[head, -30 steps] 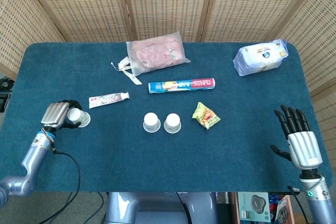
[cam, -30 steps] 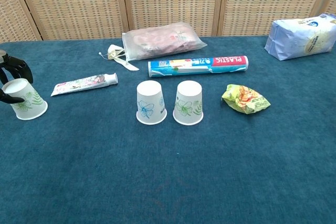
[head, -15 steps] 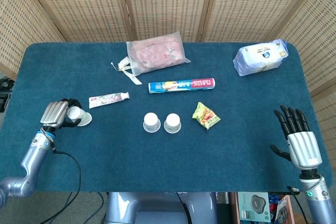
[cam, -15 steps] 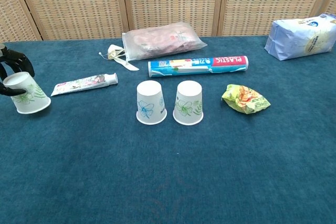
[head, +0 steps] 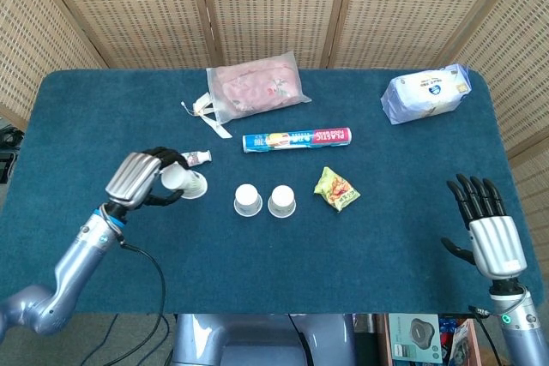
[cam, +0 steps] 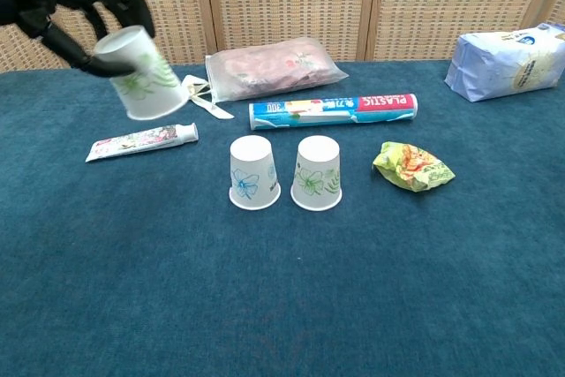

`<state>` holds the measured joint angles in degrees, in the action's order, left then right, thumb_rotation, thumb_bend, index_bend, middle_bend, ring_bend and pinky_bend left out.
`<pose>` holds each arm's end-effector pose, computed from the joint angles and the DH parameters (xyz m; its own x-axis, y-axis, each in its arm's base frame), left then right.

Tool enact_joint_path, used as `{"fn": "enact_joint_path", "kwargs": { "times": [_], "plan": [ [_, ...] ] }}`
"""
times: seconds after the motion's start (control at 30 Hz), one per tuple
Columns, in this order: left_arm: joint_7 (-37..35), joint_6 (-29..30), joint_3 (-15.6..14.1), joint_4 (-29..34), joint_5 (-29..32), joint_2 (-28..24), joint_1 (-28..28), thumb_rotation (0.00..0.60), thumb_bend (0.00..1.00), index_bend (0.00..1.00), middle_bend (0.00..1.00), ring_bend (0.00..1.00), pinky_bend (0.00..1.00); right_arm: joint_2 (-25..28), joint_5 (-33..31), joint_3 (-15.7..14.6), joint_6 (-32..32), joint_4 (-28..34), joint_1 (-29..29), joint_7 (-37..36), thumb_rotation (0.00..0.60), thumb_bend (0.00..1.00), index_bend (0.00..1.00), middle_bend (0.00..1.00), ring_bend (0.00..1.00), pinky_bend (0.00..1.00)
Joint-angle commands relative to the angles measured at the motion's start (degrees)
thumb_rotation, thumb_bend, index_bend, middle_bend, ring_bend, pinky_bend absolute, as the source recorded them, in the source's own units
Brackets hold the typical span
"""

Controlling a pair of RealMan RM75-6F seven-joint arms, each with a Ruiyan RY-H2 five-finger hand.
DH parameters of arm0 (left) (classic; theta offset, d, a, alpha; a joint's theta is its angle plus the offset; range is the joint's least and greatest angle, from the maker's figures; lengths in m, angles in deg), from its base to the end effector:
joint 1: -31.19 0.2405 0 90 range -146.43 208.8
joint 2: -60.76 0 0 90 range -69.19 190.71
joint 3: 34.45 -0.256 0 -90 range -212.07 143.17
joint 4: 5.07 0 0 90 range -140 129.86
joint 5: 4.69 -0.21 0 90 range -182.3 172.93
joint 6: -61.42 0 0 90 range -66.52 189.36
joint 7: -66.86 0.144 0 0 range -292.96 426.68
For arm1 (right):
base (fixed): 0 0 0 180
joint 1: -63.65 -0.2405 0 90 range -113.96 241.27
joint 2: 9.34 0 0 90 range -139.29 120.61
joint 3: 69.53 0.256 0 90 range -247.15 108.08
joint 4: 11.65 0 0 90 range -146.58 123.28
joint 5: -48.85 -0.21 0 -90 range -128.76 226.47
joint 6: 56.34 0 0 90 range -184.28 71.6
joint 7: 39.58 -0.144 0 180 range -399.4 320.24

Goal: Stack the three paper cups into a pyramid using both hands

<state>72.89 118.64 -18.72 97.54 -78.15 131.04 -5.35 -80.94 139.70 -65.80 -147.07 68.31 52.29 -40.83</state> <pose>-0.1252 0.3292 0.0852 0.2563 0.1928 0.9472 0.8904 -0.4283 -0.1537 -0.2995 -0.2203 0.1465 0.4318 0.1650 0.8868 -0.8708 -0.1802 0.4575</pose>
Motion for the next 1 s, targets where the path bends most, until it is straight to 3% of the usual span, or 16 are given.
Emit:
{"fn": "enact_joint_path", "kwargs": {
  "times": [0.03, 0.27, 0.4, 0.7, 1.0],
  "plan": [
    [11.67, -4.44, 3.77, 7.27, 8.72, -0.95, -7.97, 0.600, 0.32, 0.43, 0.41, 0.32, 0.41, 0.19, -0.08, 0.19, 0.12, 0.22, 0.08, 0.00, 0.600, 0.02, 0.00, 0.13, 0.03, 0.05],
    [21.77, -6.25, 3.30, 6.55, 18.61, 3.25, -14.97, 0.600, 0.32, 0.43, 0.41, 0.32, 0.41, 0.31, -0.38, 0.41, 0.62, 0.39, 0.23, 0.02, 0.600, 0.02, 0.00, 0.13, 0.03, 0.05],
    [27.10, -5.91, 1.16, 2.91, 24.96, 7.70, -19.25, 0.600, 0.32, 0.43, 0.41, 0.32, 0.41, 0.51, -0.91, 0.65, 1.07, 0.20, 0.44, -0.61, 0.600, 0.02, 0.00, 0.13, 0.03, 0.05],
    [27.54, -4.13, -0.61, -2.86, 27.09, 13.96, -22.31, 0.600, 0.32, 0.43, 0.41, 0.32, 0.41, 0.69, -0.94, 1.08, 1.27, 0.26, 0.63, -1.18, 0.600, 0.02, 0.00, 0.13, 0.03, 0.05],
    [28.35, -2.83, -0.95, -5.35, 28.18, 16.07, -24.05, 0.600, 0.32, 0.43, 0.41, 0.32, 0.41, 0.96, -1.34, 1.55, 1.46, 0.20, 0.81, -2.29, 0.600, 0.02, 0.00, 0.13, 0.03, 0.05]
  ]
}}
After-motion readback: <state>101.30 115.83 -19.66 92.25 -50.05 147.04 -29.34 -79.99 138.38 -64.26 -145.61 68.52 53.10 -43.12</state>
